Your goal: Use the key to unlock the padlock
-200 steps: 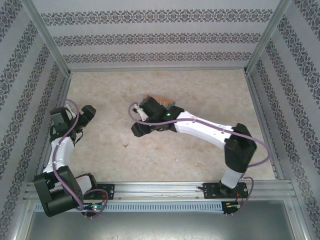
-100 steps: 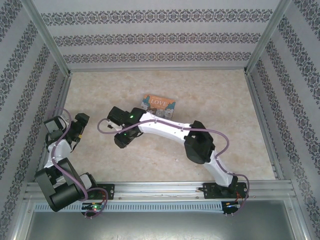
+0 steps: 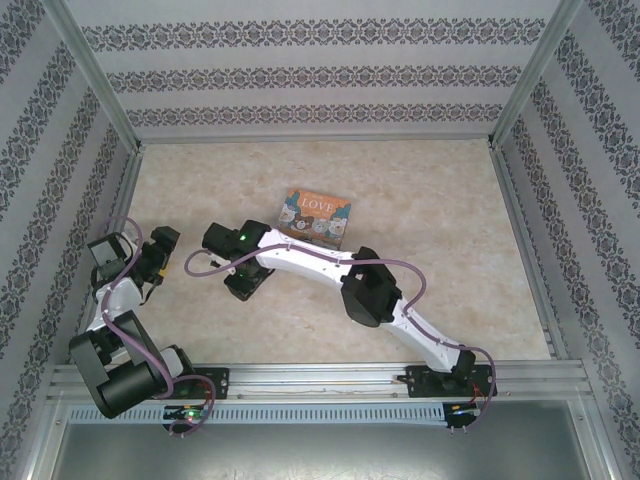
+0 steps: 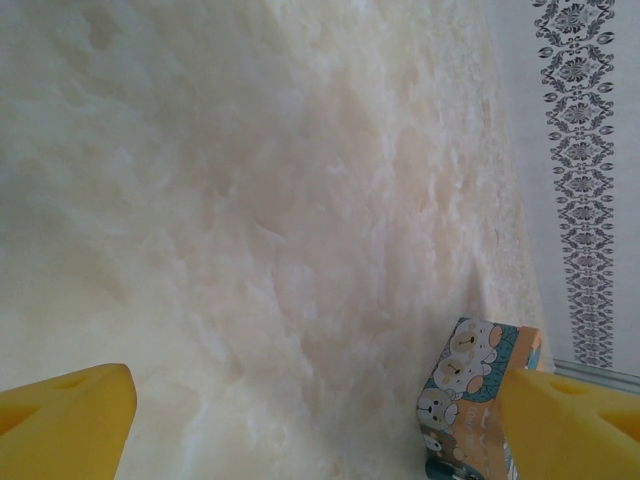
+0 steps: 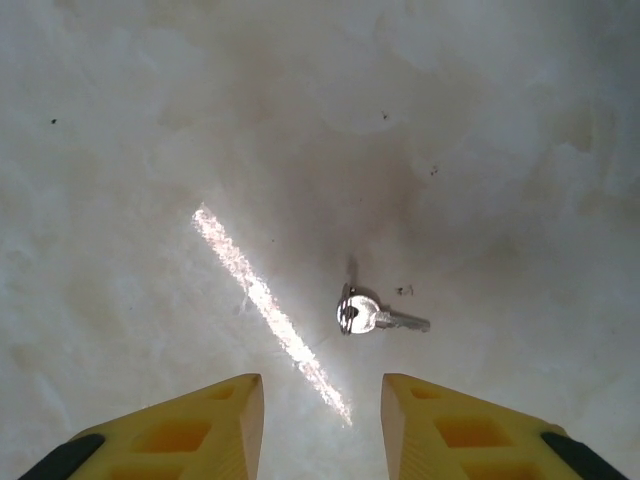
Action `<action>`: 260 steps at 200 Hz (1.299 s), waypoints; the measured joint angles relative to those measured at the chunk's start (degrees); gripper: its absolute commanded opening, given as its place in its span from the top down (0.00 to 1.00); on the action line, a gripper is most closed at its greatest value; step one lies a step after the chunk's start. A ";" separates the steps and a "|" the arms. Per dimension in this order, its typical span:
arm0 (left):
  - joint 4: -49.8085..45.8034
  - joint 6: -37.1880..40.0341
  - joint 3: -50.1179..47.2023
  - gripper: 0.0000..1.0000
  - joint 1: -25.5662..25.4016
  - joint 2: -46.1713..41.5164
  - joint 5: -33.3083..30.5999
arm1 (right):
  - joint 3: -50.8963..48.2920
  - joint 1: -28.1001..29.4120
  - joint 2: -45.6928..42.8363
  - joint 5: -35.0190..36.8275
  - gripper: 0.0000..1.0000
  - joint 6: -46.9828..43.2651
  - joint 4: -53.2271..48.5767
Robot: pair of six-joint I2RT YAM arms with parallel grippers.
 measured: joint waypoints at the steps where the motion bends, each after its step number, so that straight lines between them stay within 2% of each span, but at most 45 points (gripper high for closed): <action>1: 0.00 0.00 0.00 0.07 0.00 0.00 0.00 | 0.04 0.00 0.04 0.02 0.65 0.00 0.00; 163: 0.04 -0.22 -0.02 0.07 0.04 0.00 0.02 | 4.39 0.00 6.23 2.43 0.80 0.02 -0.55; 185: 0.15 -0.22 -0.28 0.07 0.04 0.00 0.09 | 4.39 0.00 6.45 2.45 0.85 0.04 -0.50; 212: 0.20 -0.26 -0.42 0.07 0.04 -0.02 0.50 | 4.31 -0.04 6.36 2.34 1.00 0.17 -0.33; 238: 0.26 -0.59 -0.44 0.07 0.04 -0.02 1.14 | 0.66 -0.57 4.28 1.90 1.00 1.07 1.90; 260: 1.22 -1.33 -0.50 0.07 0.11 -0.02 2.01 | -6.56 -1.68 0.35 0.74 1.00 1.90 5.29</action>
